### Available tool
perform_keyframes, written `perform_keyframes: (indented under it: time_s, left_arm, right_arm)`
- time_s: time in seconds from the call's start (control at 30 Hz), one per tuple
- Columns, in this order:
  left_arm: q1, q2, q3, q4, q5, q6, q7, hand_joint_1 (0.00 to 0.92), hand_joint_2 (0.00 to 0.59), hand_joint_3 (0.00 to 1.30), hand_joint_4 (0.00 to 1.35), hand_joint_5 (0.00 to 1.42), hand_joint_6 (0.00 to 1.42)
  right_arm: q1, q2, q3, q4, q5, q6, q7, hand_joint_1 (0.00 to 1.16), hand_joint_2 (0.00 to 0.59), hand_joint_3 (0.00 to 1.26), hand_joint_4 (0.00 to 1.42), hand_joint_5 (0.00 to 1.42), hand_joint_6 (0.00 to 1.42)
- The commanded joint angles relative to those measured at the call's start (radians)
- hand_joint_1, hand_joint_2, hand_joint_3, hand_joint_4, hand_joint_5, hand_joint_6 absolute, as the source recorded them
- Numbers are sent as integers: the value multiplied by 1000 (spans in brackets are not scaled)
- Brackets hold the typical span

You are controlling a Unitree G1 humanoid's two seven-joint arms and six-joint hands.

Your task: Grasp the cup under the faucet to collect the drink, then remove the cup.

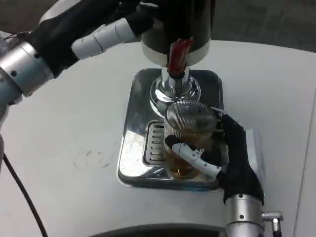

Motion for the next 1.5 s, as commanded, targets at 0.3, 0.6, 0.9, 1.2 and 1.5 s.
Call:
perform_keyframes:
  time_s: [0.3, 0.6, 0.9, 1.2, 1.5]
  left_arm:
    - [278, 27, 115, -215, -62, 70, 90, 0, 4, 290, 241, 307, 215]
    - [492, 9, 183, -231, -48, 44, 190, 0, 16, 258, 229, 290, 222]
    - [641, 47, 174, -265, 100, 7, 267, 0, 23, 183, 131, 182, 167]
    - [738, 50, 143, -370, 215, 8, 294, 0, 29, 153, 58, 118, 129]
    - [847, 60, 121, -478, 317, -35, 302, 0, 33, 120, 0, 64, 94]
  right_arm:
    - [113, -11, -11, -170, -32, -7, 55, 826, 214, 700, 814, 743, 364]
    - [196, -1, -4, -260, -60, -5, 87, 829, 213, 716, 831, 762, 364]
    - [258, -7, 26, -358, -91, -13, 134, 830, 210, 735, 849, 797, 364]
    - [330, -46, 25, -473, -101, -12, 219, 830, 213, 752, 862, 815, 364]
    - [362, -66, 24, -569, -114, -5, 302, 830, 206, 767, 869, 838, 364]
